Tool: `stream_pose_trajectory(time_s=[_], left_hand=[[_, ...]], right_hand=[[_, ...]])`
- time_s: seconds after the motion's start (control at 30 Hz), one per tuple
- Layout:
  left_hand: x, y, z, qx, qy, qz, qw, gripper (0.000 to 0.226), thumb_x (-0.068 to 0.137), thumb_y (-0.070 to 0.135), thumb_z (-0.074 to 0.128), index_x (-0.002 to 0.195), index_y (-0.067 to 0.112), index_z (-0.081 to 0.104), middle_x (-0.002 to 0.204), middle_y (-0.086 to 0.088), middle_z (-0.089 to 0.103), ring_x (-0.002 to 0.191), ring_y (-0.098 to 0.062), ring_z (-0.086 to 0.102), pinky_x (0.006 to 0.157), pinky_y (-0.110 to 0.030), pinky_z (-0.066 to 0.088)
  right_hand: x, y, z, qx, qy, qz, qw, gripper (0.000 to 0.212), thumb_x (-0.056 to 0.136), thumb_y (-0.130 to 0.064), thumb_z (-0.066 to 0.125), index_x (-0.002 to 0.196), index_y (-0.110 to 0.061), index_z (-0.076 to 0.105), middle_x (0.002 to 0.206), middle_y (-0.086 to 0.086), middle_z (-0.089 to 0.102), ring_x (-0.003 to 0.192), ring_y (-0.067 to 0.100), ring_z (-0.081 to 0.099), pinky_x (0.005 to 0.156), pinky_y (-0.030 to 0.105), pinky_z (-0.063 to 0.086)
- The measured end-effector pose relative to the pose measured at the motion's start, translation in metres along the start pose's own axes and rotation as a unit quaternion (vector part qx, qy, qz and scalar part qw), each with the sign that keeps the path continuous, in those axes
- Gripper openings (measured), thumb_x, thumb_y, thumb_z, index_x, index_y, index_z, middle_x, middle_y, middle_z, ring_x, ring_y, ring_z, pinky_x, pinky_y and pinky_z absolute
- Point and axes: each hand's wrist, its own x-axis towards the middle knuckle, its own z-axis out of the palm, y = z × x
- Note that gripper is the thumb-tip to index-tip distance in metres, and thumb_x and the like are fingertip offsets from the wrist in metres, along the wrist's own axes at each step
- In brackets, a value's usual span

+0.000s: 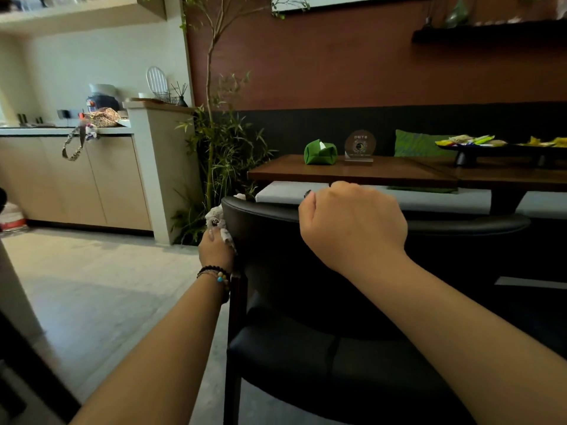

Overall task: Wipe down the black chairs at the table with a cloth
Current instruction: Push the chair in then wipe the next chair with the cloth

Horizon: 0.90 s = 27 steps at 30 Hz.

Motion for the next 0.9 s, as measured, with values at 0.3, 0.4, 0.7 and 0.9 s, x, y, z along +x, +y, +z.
stream_pose_trajectory(time_s=[0.3, 0.4, 0.7, 0.9], left_hand=[[-0.031, -0.025, 0.000, 0.032, 0.064, -0.021, 0.997, 0.028, 0.101, 0.021, 0.041, 0.100, 0.004, 0.063, 0.107, -0.023, 0.063, 0.103, -0.038, 0.056, 0.084, -0.035, 0.042], [-0.031, 0.006, -0.004, -0.075, 0.084, 0.011, 0.994, 0.033, 0.097, 0.032, 0.051, 0.069, 0.014, 0.048, 0.072, -0.008, 0.053, 0.075, -0.025, 0.054, 0.066, -0.032, 0.042], [-0.044, 0.039, 0.002, -0.252, 0.117, 0.081, 0.957, 0.024, 0.084, 0.039, 0.070, 0.071, 0.019, 0.067, 0.077, -0.002, 0.067, 0.073, -0.013, 0.061, 0.069, -0.029, 0.054], [-0.039, 0.018, 0.012, -0.213, 0.140, 0.161, 0.953, 0.025, 0.093, 0.012, 0.058, 0.113, 0.026, 0.061, 0.123, -0.003, 0.063, 0.108, -0.009, 0.060, 0.094, -0.024, 0.051]], right_hand=[[-0.002, 0.004, 0.000, 0.019, 0.000, -0.006, 1.000, 0.049, 0.099, -0.037, 0.035, 0.053, -0.023, 0.030, 0.055, -0.005, 0.035, 0.054, 0.019, 0.047, 0.051, 0.028, 0.030], [-0.003, 0.003, 0.001, 0.016, 0.007, -0.010, 1.000, 0.048, 0.099, -0.037, 0.034, 0.053, -0.023, 0.028, 0.055, -0.006, 0.032, 0.054, 0.019, 0.045, 0.051, 0.028, 0.027], [-0.005, 0.007, 0.009, 0.003, 0.081, -0.040, 0.996, 0.054, 0.096, -0.028, 0.047, 0.050, -0.024, 0.018, 0.048, -0.005, 0.025, 0.044, 0.022, 0.043, 0.048, 0.025, 0.025], [0.001, 0.007, 0.030, 0.044, 0.138, -0.038, 0.989, 0.063, 0.075, -0.018, 0.067, 0.050, -0.027, 0.010, 0.041, -0.002, 0.031, 0.034, 0.026, 0.041, 0.043, 0.029, 0.039]])
